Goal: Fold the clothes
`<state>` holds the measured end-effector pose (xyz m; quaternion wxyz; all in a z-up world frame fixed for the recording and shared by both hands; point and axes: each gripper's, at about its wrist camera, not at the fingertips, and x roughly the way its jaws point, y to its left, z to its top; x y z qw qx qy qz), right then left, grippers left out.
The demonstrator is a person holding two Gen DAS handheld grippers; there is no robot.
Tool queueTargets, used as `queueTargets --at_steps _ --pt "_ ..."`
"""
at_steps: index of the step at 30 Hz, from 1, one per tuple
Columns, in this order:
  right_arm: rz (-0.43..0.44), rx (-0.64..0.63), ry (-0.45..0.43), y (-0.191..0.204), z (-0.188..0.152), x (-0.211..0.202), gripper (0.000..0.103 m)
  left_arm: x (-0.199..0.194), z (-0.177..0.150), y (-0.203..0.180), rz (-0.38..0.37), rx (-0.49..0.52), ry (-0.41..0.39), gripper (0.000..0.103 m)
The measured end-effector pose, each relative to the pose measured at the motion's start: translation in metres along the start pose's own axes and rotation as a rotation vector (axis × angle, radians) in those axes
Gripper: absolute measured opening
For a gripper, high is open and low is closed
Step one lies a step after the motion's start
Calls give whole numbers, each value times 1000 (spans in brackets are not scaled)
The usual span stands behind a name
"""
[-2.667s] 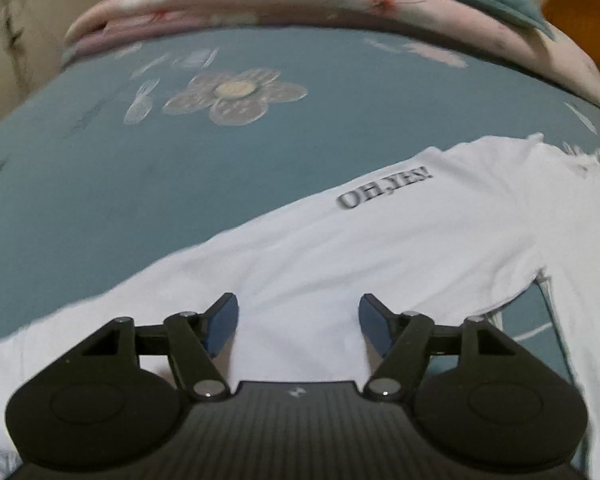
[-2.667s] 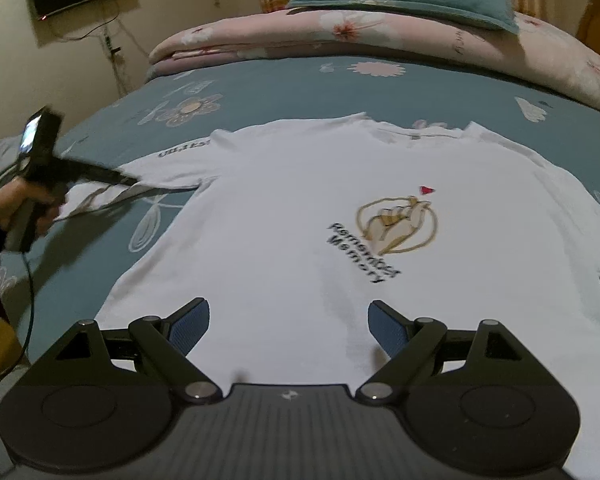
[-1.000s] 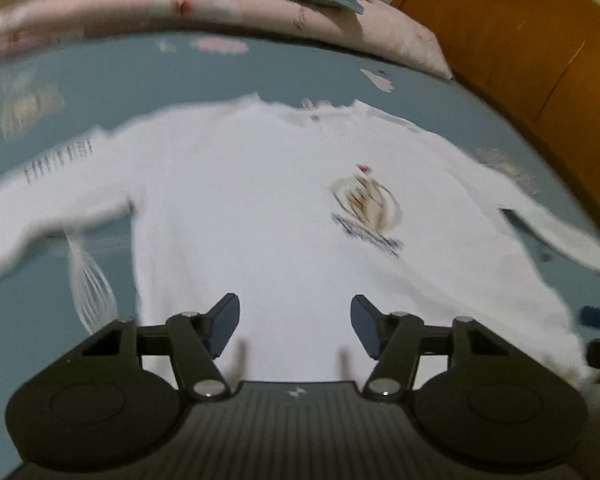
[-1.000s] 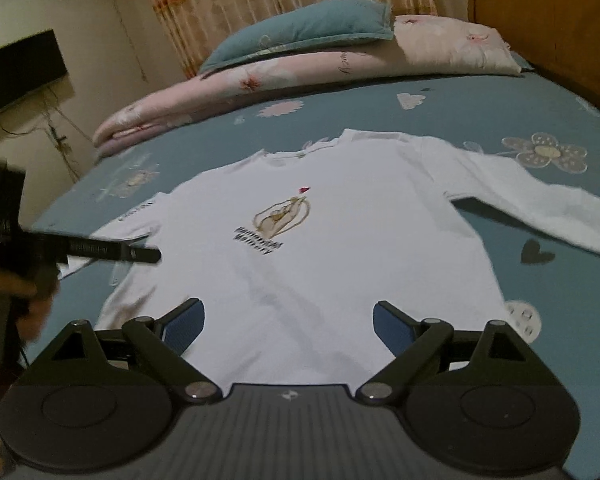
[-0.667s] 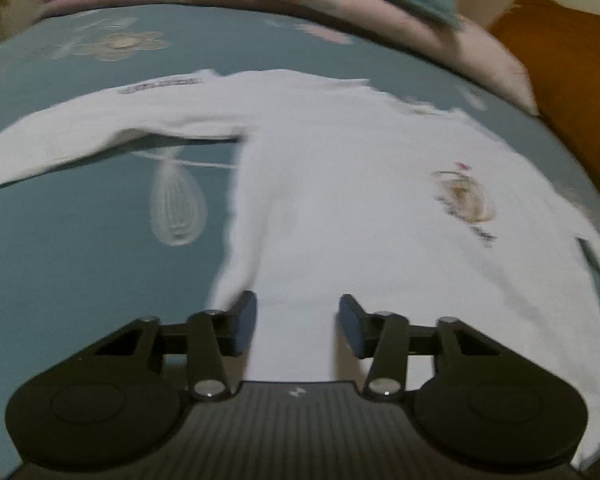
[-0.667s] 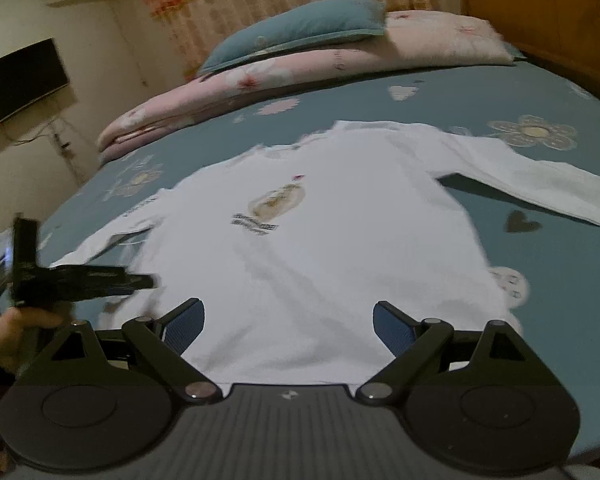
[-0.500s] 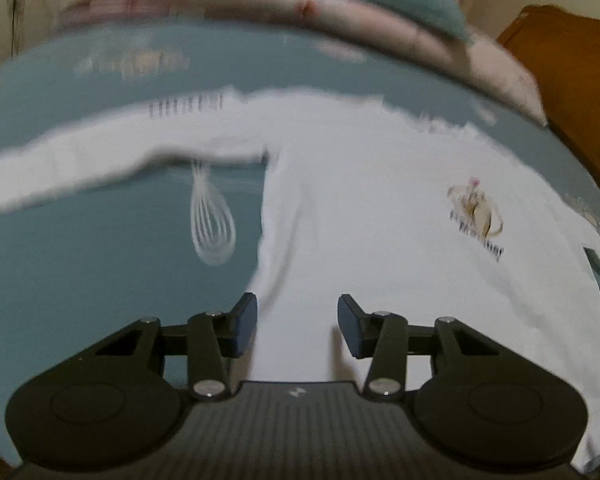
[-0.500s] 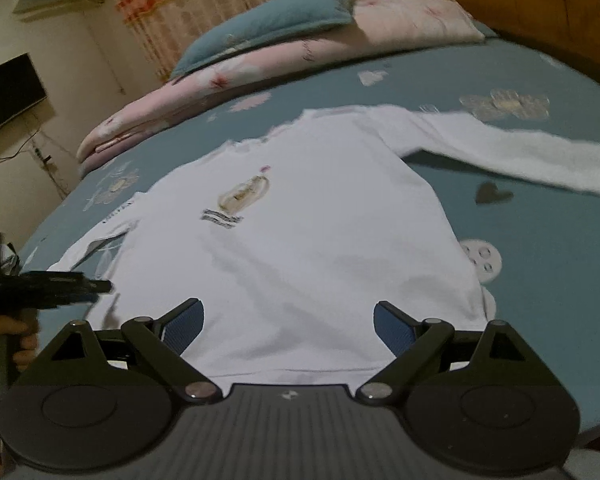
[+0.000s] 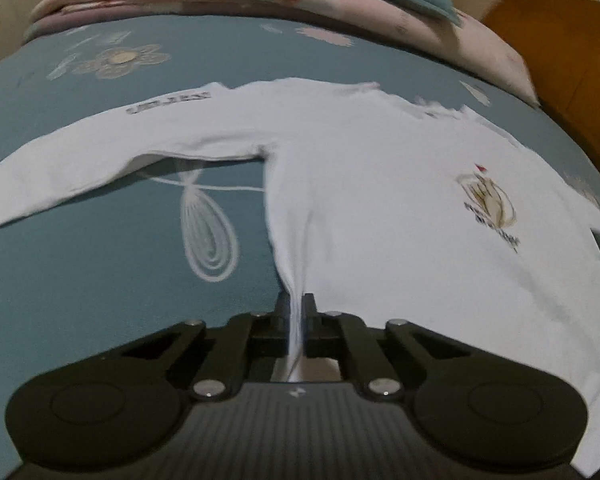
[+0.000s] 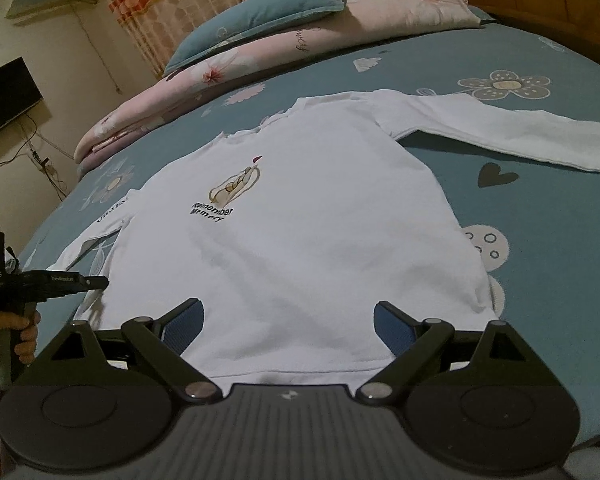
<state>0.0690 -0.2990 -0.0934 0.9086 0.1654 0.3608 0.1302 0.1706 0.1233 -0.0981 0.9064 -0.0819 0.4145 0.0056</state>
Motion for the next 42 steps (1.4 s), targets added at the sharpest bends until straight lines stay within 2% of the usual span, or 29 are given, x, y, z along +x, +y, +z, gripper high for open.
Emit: queueTargets --at_steps 2,5,6,7,11,12,13,15,16,19,21,23,26,28,30,32,35,36,39,42 --pt "-13 -11 1 -1 0 0 95 -4 1 0 14 -4 -7 3" --pt "-19 -12 -5 -6 3 0 95 1 2 1 29 -14 30 6" --pt "-18 -7 -5 -9 5 0 95 0 2 2 30 -24 30 11" --pt "-13 -1 -9 -12 8 0 95 -1 2 3 34 -29 29 11" --pt "12 0 -27 -30 32 1 94 -13 0 2 54 -20 5 32" --pt "8 -18 -33 -35 41 5 93 -17 -1 0 51 -13 -5 34" --pt "5 -36 -39 -40 50 8 91 -23 -2 -4 36 -10 -14 35" --pt "-16 -65 -38 -53 69 21 79 -33 -6 -19 -44 7 -23 41" --pt "-28 -80 -36 -59 79 28 78 -38 -8 -26 -88 17 -26 43" --pt "-53 -65 -16 -82 101 52 75 -45 -19 -60 -199 145 -12 48" --pt "-85 -24 14 -96 108 68 62 -49 -27 -76 -212 202 -13 49" --pt "-64 11 23 -99 107 68 60 -50 -32 -82 -206 218 -12 55" --pt "12 -97 6 -68 88 51 60 -43 -34 -81 -153 197 21 62" --pt "78 -232 15 -34 71 40 60 -35 -30 -75 -91 137 73 62" --pt "147 -375 27 2 54 31 60 -33 -29 -69 -65 92 106 62" --pt "218 -528 41 39 34 21 60 -38 -30 -62 -52 78 106 62" --pt "325 -775 70 93 0 10 60 -51 -32 -52 -29 56 86 73" --pt "351 -849 81 109 -12 8 60 -56 -33 -47 -18 42 79 73" --pt "375 -1027 108 141 -44 12 60 -67 -36 -28 13 -11 76 73" --pt "391 -1147 131 161 -68 19 60 -69 -41 -8 31 -63 98 72"
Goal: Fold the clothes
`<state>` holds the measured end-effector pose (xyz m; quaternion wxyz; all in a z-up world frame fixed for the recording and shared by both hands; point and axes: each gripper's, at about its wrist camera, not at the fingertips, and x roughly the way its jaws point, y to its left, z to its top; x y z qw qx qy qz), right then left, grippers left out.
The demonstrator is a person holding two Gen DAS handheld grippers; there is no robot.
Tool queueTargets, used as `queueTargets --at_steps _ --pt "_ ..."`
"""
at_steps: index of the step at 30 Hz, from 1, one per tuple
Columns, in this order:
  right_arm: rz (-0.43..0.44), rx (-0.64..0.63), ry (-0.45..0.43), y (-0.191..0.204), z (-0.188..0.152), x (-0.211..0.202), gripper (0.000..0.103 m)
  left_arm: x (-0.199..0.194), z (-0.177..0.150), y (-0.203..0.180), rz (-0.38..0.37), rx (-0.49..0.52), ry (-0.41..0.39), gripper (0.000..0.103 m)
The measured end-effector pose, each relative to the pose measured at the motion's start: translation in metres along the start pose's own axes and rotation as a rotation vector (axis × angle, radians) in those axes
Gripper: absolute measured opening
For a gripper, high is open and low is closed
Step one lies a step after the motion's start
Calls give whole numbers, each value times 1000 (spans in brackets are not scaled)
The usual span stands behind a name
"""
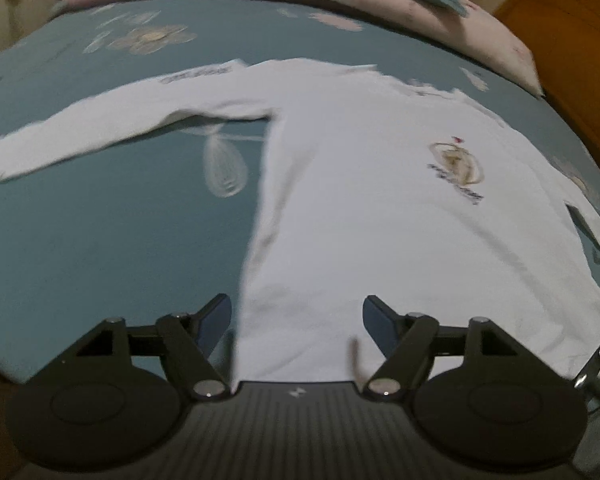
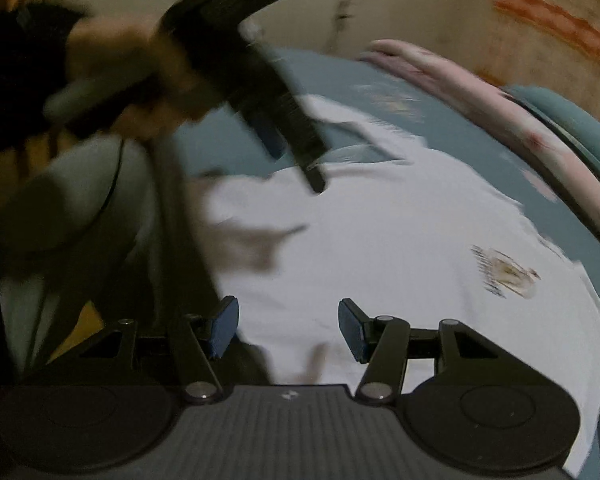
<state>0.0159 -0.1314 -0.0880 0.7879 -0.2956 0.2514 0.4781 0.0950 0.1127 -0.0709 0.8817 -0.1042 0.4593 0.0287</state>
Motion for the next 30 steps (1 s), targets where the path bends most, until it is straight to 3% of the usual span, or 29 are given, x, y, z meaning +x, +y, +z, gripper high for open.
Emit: queueTargets --at_steps 4,13,15,21,30 --pt "3 -65 45 14 9 20 60 7 -12 19 -39 -56 52 69" --pt "-12 -6 31 14 18 13 61 1 -30 33 -198 -105 84 65" --pt "-13 22 20 14 15 7 61 -1 -34 40 -230 -146 83 41" --pt "-43 88 -19 13 11 -8 62 -3 -38 50 -228 -175 83 3" --pt "-84 155 -29 1 4 -17 64 -34 -25 47 -172 -86 40 1"
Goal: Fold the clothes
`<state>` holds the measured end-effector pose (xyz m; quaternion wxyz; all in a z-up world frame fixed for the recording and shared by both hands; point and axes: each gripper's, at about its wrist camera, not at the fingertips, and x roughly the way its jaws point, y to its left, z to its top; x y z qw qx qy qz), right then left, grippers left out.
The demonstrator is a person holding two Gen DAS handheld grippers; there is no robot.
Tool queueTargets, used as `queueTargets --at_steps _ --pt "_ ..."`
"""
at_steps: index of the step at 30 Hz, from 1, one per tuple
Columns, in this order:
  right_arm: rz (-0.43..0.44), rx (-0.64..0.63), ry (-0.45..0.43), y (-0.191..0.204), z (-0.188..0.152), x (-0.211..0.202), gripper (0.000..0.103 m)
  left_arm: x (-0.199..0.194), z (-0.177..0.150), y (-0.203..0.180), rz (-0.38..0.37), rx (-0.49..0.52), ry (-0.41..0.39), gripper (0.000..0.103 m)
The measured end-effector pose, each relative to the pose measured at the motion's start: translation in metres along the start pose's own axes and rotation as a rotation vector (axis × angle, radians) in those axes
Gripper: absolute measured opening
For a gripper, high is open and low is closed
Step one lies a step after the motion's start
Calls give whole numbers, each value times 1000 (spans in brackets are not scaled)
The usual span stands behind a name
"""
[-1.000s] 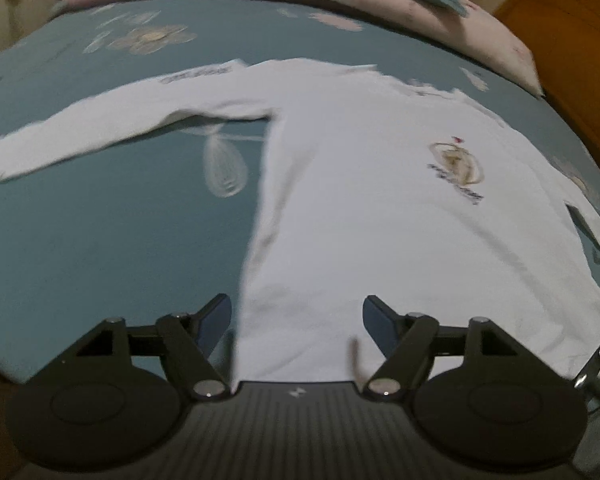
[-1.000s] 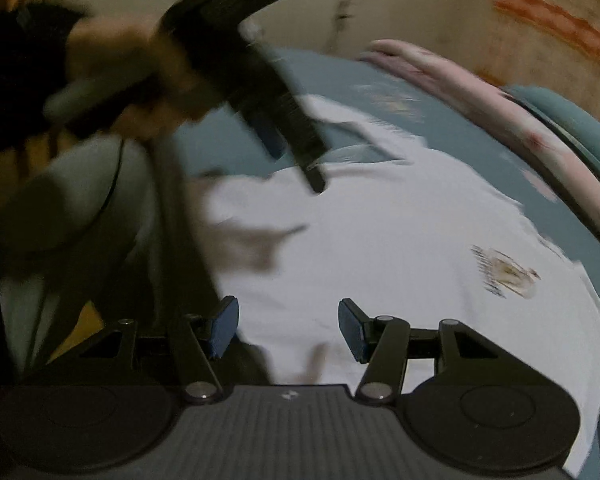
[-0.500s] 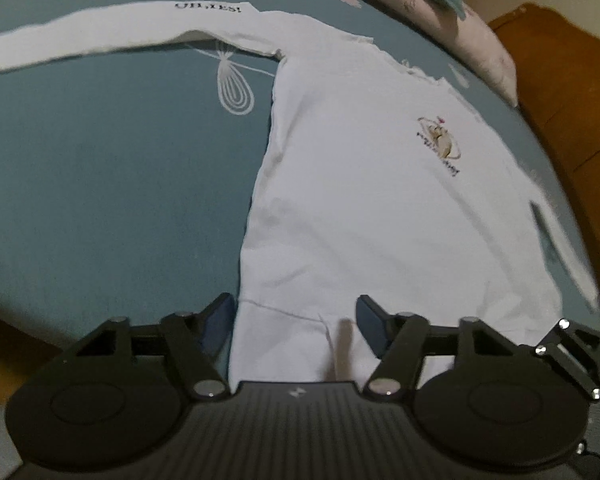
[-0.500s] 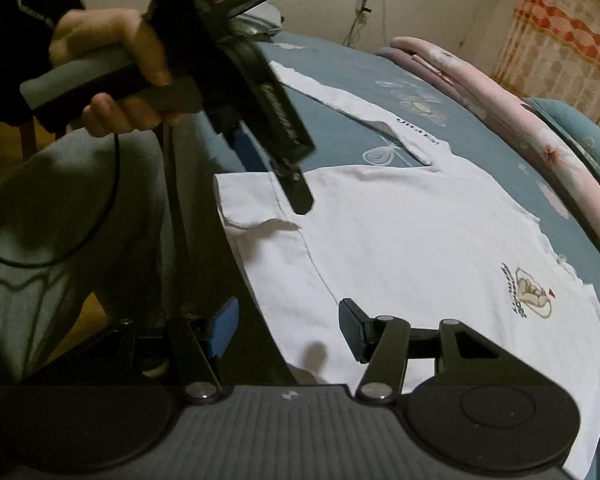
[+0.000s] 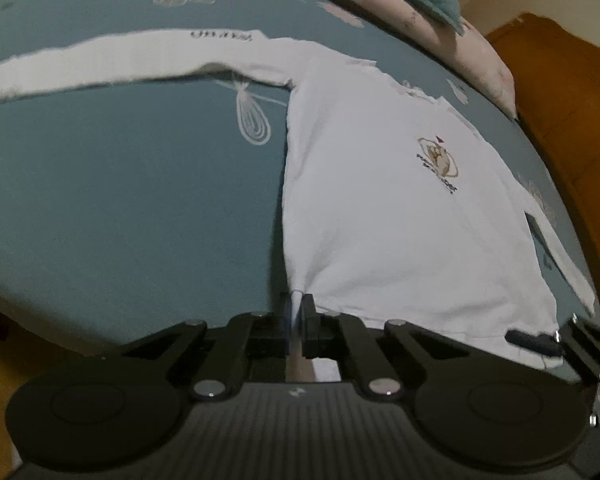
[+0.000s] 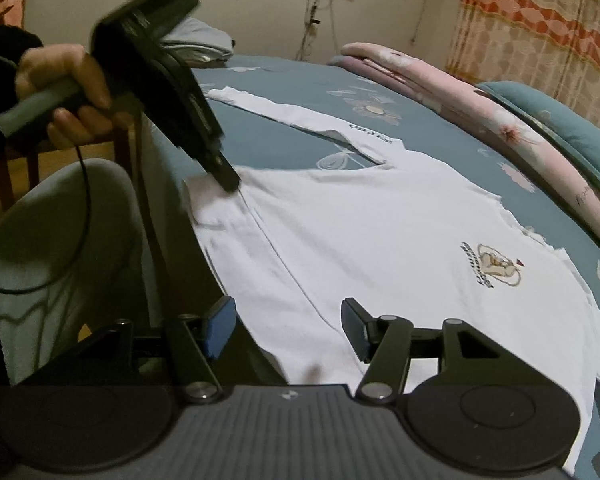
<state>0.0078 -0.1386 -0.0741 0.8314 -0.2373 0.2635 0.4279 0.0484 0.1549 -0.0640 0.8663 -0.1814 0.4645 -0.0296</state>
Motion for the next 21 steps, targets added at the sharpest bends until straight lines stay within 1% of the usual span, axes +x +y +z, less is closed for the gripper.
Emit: queueTargets --at_steps 2,5,7,8,9,10,11,12,15,17,20,21 --pt "-2 31 8 -7 -2 4 65 1 0 0 13 16 19 1" --pt "-2 70 32 -15 -7 12 65 3 0 2 41 11 35 4" --pt "-7 88 41 -22 -8 12 65 -5 0 3 72 25 18 4" --pt "-16 97 43 -25 -9 11 65 -10 3 1 83 45 1 7" --pt "-36 115 44 -33 -9 9 67 -16 6 -2 92 72 -19 15" --pt "-60 138 44 -41 -10 8 69 -19 10 -7 90 97 -37 21" --pt "-83 160 45 -50 -10 7 71 -19 15 -14 76 125 -55 33" --pt "-108 198 46 -61 -11 7 72 -15 20 -24 64 152 -68 41" --pt "-183 337 40 -99 -11 16 72 15 32 -62 36 257 -92 42" --pt "-202 421 38 -121 -13 31 72 44 35 -89 22 324 -88 42" --pt "-186 547 64 -138 -28 57 73 80 27 -121 52 439 -91 46" --pt "-194 560 56 -137 -33 58 73 90 22 -126 76 471 -79 46"
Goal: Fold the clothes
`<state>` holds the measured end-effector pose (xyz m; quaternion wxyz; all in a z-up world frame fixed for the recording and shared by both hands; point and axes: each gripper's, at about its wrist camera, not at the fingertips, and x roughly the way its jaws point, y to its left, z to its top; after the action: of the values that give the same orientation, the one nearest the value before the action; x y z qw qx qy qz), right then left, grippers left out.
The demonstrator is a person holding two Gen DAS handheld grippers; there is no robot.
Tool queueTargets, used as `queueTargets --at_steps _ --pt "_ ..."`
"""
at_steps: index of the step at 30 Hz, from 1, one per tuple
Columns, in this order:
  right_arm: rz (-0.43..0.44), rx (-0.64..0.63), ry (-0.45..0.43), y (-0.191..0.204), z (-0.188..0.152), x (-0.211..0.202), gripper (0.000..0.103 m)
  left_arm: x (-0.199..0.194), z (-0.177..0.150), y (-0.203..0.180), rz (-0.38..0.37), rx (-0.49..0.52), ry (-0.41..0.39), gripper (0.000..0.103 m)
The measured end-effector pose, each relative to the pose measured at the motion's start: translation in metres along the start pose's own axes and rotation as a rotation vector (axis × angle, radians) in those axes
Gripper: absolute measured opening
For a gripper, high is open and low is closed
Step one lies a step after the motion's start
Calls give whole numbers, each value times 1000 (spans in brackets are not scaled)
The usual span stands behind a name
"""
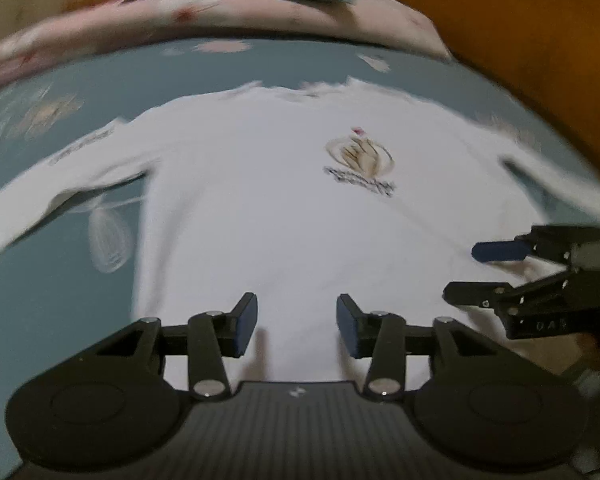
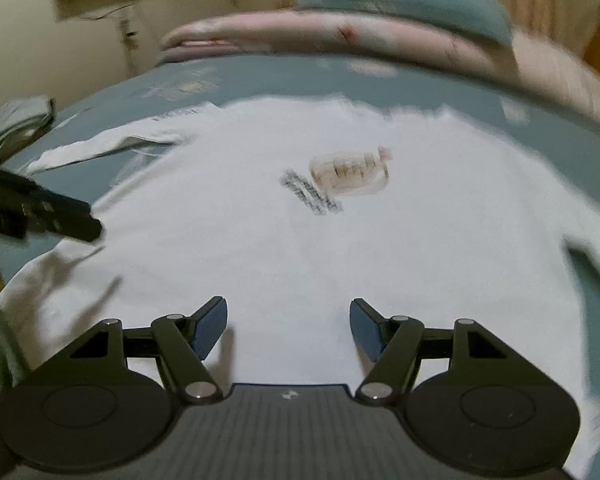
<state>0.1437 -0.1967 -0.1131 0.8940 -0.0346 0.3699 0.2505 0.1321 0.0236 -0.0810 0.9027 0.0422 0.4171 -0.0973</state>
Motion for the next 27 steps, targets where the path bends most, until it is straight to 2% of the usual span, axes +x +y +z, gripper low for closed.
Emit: queueTargets --at_steps 2,3,5,6,8,10,13,15,18,20,22,23,25,27 --pt "-20 -8 -16 2 -12 -6 75 5 -16 -8 49 40 7 51" --pt "-40 -17 -13 3 -20 -14 76 2 -24 -9 66 48 6 63" --pt "-72 -24 -12 4 -36 -30 79 -6 -38 -5 80 43 10 77" --pt "-78 -24 -13 3 -43 -37 81 -12 -44 -1 76 30 21 79" --pt "-89 -23 -14 1 -57 -52 81 -22 -52 5 76 18 46 79" --pt "-108 -8 -14 1 -59 -61 81 -27 -48 -2 119 74 44 78" --pt "-149 -33 -56 4 -45 -65 81 -31 -33 -26 132 164 -26 78" --pt "-180 -60 -80 3 -35 -61 81 -31 -25 -46 76 185 -60 78" --pt "-222 12 -67 -17 -27 -50 81 -29 -23 -73 -17 205 -79 78" --pt "-264 87 -44 -36 -29 -45 81 -26 -34 -87 -39 243 -56 78" --pt "-302 170 -19 -56 -38 -46 84 -21 -50 -92 -31 278 -1 79" --pt "-311 191 -16 -63 -43 -51 84 -24 -59 -90 -35 261 4 79" --pt "-325 199 -14 -70 -52 -62 84 -34 -70 -78 -73 194 32 79" --pt "-321 157 -2 -65 -56 -72 84 -42 -77 -74 -78 222 69 80"
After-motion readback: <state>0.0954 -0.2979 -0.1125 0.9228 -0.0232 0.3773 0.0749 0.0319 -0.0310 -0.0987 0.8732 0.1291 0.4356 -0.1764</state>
